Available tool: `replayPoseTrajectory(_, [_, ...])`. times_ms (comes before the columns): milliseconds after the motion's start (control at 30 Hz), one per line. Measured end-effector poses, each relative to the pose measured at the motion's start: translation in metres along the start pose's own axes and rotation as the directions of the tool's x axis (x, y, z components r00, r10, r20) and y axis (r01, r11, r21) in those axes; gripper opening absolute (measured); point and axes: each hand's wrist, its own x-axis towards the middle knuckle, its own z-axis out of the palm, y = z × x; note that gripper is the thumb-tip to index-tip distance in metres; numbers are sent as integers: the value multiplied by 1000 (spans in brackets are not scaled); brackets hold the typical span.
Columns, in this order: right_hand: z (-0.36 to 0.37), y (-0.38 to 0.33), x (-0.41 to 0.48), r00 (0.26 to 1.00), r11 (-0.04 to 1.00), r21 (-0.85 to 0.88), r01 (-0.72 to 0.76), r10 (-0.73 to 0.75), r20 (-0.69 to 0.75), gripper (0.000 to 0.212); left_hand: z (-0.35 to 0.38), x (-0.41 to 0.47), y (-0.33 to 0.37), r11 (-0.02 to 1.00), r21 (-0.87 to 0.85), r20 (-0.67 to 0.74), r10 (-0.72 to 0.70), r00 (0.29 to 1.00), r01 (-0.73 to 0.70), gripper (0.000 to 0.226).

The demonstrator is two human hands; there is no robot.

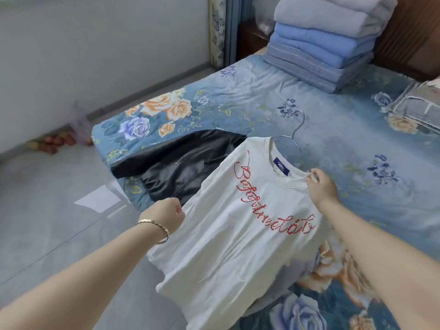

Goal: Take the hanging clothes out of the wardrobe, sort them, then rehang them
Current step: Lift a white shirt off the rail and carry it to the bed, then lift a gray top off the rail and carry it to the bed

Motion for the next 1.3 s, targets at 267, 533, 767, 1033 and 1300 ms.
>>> replayPoseTrajectory(267, [22,40,90,984,913,-369,-174,178,-24,45,37,34,37,997,1,44,-79,996,80,15])
replayPoseTrajectory(533, [123,-54,16,670,733,-395,553,-109,734,37,27,15,6,975,-6,48,-221,974,222,15])
replayPoseTrajectory(767, [160,-168,-130,239,361,-113,925,-324,915,35,-4,-61,-77,890,-53,16,-452,892,453,8])
replayPoseTrajectory(1033, [173,-256,-369,-217,-143,177,974,-350,911,38,-32,-263,-211,642,-234,-120,-764,634,730,6])
replayPoseTrajectory(1300, [145,-279,-675,-600,-521,426,740,-223,768,34,-41,-561,-308,307,-375,-235,-944,230,875,16])
